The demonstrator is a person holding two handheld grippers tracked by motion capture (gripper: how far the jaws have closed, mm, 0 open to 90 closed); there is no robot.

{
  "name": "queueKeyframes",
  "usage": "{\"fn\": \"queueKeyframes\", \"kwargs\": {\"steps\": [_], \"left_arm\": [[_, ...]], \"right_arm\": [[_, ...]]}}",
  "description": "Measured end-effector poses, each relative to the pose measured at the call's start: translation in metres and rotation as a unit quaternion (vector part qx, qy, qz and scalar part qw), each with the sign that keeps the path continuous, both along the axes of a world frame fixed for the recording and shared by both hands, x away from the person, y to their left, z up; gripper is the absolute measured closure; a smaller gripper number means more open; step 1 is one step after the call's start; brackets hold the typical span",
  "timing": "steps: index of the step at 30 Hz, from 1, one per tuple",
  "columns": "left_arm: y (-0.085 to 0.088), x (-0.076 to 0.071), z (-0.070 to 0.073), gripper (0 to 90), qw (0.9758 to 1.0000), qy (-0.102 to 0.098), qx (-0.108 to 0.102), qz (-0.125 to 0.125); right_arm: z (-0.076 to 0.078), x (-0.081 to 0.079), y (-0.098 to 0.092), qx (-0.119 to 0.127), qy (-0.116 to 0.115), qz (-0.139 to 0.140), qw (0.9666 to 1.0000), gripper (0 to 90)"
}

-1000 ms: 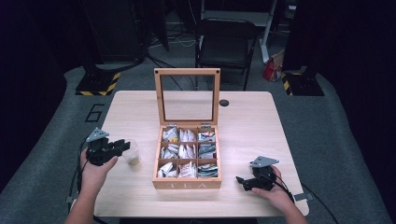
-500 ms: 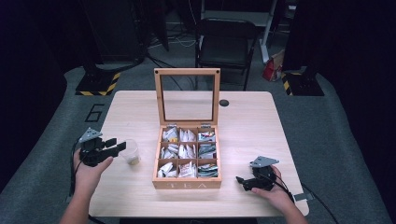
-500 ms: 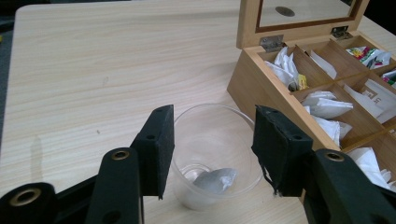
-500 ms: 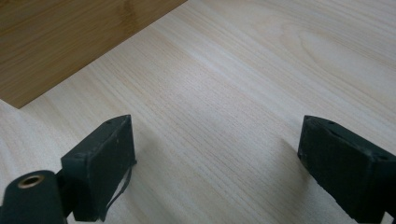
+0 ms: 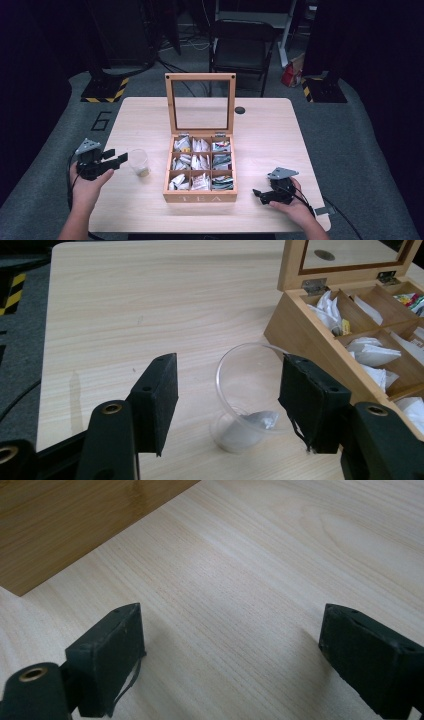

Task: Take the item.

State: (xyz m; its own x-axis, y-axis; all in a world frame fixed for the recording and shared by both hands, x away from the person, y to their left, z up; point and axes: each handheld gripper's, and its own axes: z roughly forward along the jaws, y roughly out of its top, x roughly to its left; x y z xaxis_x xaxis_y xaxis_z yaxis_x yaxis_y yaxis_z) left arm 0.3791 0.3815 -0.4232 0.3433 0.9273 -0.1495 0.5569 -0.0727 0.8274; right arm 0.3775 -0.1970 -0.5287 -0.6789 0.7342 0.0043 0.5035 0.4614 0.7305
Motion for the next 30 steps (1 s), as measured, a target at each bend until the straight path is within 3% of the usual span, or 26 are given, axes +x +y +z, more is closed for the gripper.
{"fn": "queueKeyframes", "kwargs": {"steps": [16, 30], "left_arm": [[0.009, -0.013, -0.012, 39.5, 0.9999, 0.01, 0.004, 0.007], [0.02, -0.023, -0.035, 39.5, 0.9994, 0.029, -0.001, 0.018]], "right_arm": [[0.0, 0.0, 0.0, 0.0, 0.0, 0.0, 1.0, 10.2], [0.0, 0.0, 0.0, 0.0, 0.0, 0.0, 1.0, 10.2]]}}
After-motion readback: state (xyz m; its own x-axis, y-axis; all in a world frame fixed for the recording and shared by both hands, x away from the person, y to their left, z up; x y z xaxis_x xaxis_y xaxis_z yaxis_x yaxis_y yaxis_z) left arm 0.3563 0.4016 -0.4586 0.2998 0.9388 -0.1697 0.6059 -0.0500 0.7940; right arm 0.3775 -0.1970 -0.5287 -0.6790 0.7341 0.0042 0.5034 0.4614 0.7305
